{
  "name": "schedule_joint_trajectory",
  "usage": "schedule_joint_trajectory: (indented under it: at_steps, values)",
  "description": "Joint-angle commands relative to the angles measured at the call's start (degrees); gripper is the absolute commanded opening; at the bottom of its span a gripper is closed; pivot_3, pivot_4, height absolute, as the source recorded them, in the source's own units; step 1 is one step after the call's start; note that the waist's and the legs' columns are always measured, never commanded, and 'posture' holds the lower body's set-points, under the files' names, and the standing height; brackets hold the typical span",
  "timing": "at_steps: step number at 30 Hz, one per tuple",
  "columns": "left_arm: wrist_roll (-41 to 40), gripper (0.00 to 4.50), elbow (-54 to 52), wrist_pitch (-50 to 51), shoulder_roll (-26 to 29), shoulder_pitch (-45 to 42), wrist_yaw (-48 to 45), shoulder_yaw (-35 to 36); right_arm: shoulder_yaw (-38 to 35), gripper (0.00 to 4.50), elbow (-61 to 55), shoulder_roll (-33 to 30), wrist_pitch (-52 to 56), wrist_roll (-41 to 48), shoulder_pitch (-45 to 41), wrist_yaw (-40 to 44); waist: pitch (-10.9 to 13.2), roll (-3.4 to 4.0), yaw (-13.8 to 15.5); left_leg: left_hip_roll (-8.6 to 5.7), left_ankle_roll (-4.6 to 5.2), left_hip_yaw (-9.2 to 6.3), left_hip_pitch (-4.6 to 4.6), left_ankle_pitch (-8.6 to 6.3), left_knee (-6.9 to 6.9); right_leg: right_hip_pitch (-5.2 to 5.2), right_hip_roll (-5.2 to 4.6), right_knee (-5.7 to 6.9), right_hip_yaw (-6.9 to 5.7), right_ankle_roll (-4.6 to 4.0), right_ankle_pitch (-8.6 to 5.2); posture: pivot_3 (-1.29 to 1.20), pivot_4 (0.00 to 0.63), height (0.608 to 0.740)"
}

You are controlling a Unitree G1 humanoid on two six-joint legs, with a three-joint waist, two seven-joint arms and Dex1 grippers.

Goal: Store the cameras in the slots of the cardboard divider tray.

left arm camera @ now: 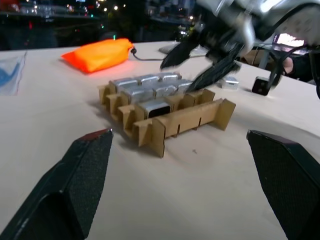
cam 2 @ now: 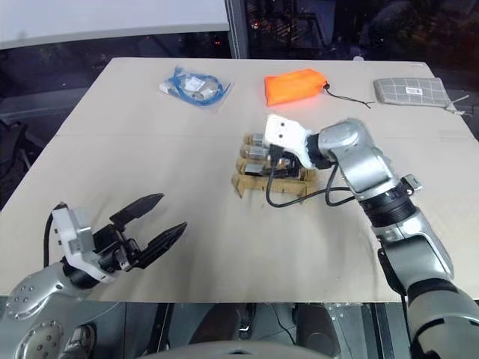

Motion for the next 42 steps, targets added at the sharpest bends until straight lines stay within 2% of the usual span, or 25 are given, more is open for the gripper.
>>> schedule_joint_trajectory:
  at_steps: [1, 4, 6, 8, 12, 20, 30, 36, 39, 42]
  values:
    - [-0.37, 4.50, -2.27, 0.66, 1.68, -3.04, -0.95, -2.47, -13.54, 3.46, -13.23, -6.69, 14.00, 5.46, 6.62, -3.10, -0.01, -0.02, 0.87, -0.03, 0.00, 0.01, -0.01, 0.00, -0.01, 0.00, -0.03, -0.02, 0.00, 0.00, 0.00, 0.00, 0.150, 0.740]
    - [-2.23, 4.50, -2.79, 2.69, 3.16, -7.61, -1.93, -5.25, -21.58, 3.46, -17.04, -14.91, 16.52, 3.74, 17.75, -5.99, -0.03, -0.05, 1.46, -0.12, 0.02, -0.05, -0.03, -0.01, 0.00, 0.10, -0.13, -0.13, -0.04, 0.01, 0.00, 0.00, 0.150, 0.740]
    - [-3.30, 4.50, -2.45, 3.95, 4.10, -10.47, -2.87, -6.67, -22.97, 3.46, -15.52, -20.37, 12.59, 1.05, 24.25, -7.27, -0.03, -0.03, 1.44, -0.13, 0.04, 0.00, -0.03, -0.01, -0.01, 0.16, -0.14, -0.16, -0.04, 0.01, 0.00, 0.00, 0.150, 0.740]
    - [-4.13, 4.50, -1.71, 4.95, 5.07, -13.46, -4.33, -8.02, -23.48, 3.46, -10.85, -23.05, 9.42, -0.22, 27.31, -8.93, -0.04, 0.02, 0.62, -0.10, 0.05, 0.10, 0.00, -0.01, -0.01, 0.15, -0.10, -0.10, 0.00, 0.02, 0.00, 0.00, 0.150, 0.740]
    - [-4.82, 4.50, 0.44, 6.00, 5.86, -17.98, -6.20, -9.24, -22.41, 3.46, 0.92, -22.66, 6.97, -1.92, 25.78, -14.96, -0.05, 0.04, -1.25, 0.07, 0.05, 0.37, 0.17, 0.01, 0.01, 0.15, 0.09, 0.10, 0.24, 0.02, 0.00, 0.00, 0.150, 0.740]
    - [-4.48, 4.50, 0.85, 6.21, 5.25, -18.44, -7.21, -9.65, -21.76, 3.46, 15.03, -19.99, 6.05, -1.51, 21.07, -20.37, -0.03, 0.06, -0.97, 0.13, 0.06, 0.43, 0.12, 0.01, 0.13, 0.15, 0.24, 0.10, 0.33, 0.04, 0.01, 0.00, 0.150, 0.740]
    - [-4.32, 4.50, 0.38, 5.32, 5.44, -17.07, -8.14, -9.06, -21.58, 3.46, 14.95, -21.27, 9.77, 0.62, 22.87, -20.17, -0.03, 0.06, -0.79, 0.13, 0.07, 0.39, 0.11, 0.01, 0.14, 0.16, 0.22, 0.10, 0.29, 0.03, 0.00, 0.00, 0.150, 0.740]
    - [-4.41, 4.50, 0.82, 4.89, 7.13, -15.94, -11.82, -8.77, -21.89, 3.46, 14.43, -21.37, 10.68, 1.74, 24.23, -20.84, -0.03, 0.07, -0.84, 0.14, 0.07, 0.39, 0.12, 0.01, 0.14, 0.16, 0.22, 0.11, 0.30, 0.03, 0.01, 0.00, 0.150, 0.740]
    - [-4.83, 4.50, 1.44, 4.92, 7.92, -15.93, -13.62, -8.56, -21.65, 2.60, 15.31, -20.95, 10.19, 1.84, 23.95, -21.59, -0.03, 0.07, -0.84, 0.14, 0.07, 0.40, 0.13, 0.01, 0.14, 0.16, 0.23, 0.11, 0.30, 0.03, 0.00, 0.00, 0.150, 0.740]
    - [-4.94, 4.50, 1.81, 4.95, 8.27, -15.85, -14.74, -8.19, -21.66, 1.10, 15.12, -21.03, 9.94, 2.12, 24.23, -21.91, -0.03, 0.07, -0.84, 0.15, 0.07, 0.39, 0.12, 0.01, 0.14, 0.16, 0.24, 0.11, 0.29, 0.03, 0.00, 0.00, 0.150, 0.740]
